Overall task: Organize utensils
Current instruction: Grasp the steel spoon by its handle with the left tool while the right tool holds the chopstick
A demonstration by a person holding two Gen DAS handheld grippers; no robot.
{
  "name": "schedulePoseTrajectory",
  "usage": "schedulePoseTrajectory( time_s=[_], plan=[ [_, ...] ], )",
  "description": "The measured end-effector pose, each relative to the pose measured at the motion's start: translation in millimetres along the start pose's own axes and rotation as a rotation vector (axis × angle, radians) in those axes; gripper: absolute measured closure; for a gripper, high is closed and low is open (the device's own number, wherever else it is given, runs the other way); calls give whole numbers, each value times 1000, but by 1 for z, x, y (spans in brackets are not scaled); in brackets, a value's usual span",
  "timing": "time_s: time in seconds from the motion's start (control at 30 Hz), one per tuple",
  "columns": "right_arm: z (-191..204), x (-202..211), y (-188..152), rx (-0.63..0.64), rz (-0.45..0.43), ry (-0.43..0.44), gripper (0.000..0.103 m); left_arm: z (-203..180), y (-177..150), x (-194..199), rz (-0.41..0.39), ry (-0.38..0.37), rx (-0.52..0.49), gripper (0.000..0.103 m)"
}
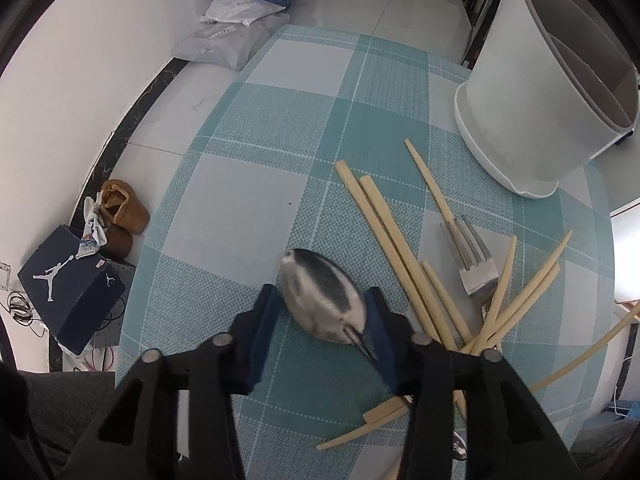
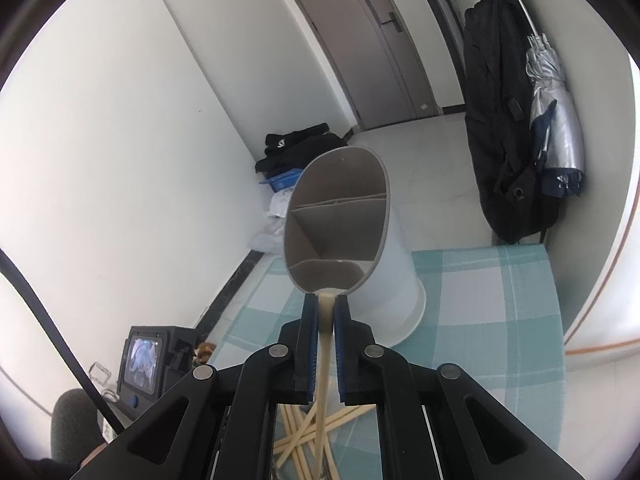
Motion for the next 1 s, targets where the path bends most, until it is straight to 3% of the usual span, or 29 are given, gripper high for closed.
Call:
schedulePoseTrajectory(
  time_s=[0.3,0.47,0.8,1.0],
  plan=[
    [-4,2,0,-33,16,-14,96,-3,12,-8,-24,-32,-6,70],
    [-5,1,-2,-38,22,-12,96,-2,15,-9,-26,-89,59,71],
    [10,1,-3,28,9,6,96,-2,26,-1,-127,-122,51,72],
    [11,-2,-4,51,3,3,96,-4,35,12,-197,-191,72,72]
  ],
)
Point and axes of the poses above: each gripper's, at about its wrist camera, not at the fingertips, and x roughly against the way its jaws point, z to its left, y to its top, the point moved 8 cm from there along -x, roughly the way its jaws point, and after that the axes turned 12 degrees about -z, right-handed, at the moved point
